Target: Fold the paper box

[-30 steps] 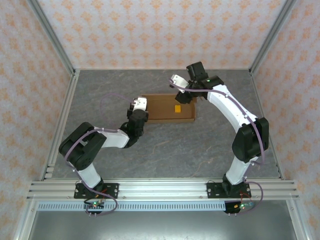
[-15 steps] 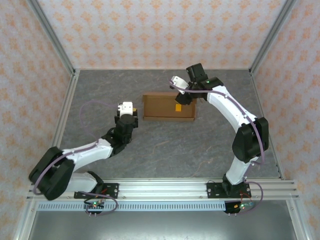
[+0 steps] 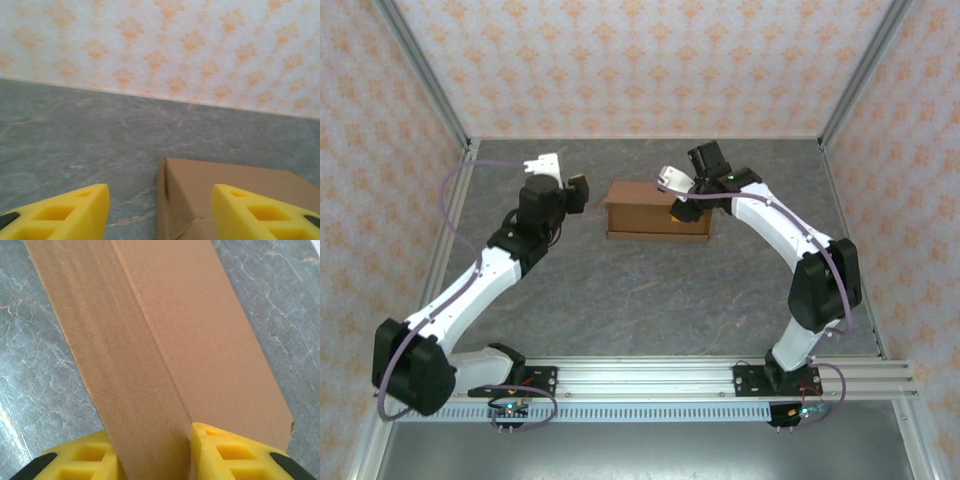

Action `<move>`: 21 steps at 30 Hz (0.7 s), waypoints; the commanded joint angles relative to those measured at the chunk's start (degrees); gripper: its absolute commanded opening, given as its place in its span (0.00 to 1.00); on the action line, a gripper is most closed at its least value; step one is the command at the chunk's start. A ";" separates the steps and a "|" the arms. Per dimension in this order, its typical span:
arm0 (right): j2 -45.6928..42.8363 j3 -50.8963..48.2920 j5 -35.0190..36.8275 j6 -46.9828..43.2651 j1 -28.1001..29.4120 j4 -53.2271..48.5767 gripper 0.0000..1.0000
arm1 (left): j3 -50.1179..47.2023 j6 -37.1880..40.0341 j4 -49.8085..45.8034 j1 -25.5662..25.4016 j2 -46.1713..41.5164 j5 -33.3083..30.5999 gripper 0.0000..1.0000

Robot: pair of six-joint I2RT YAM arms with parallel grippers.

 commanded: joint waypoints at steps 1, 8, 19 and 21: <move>-2.04 -2.76 3.92 0.70 1.43 2.74 0.36 | 6.44 1.46 -8.13 0.25 6.30 7.66 0.57; -3.96 -10.97 2.97 3.21 2.37 10.14 0.42 | 15.26 3.82 -11.46 0.85 18.13 12.39 0.57; -3.84 -22.04 0.92 8.57 2.63 19.91 0.48 | 20.28 6.71 -13.68 1.31 32.46 15.81 0.56; -3.48 -23.02 1.05 8.78 2.69 20.71 0.49 | 20.10 6.92 -13.92 1.32 34.10 16.40 0.56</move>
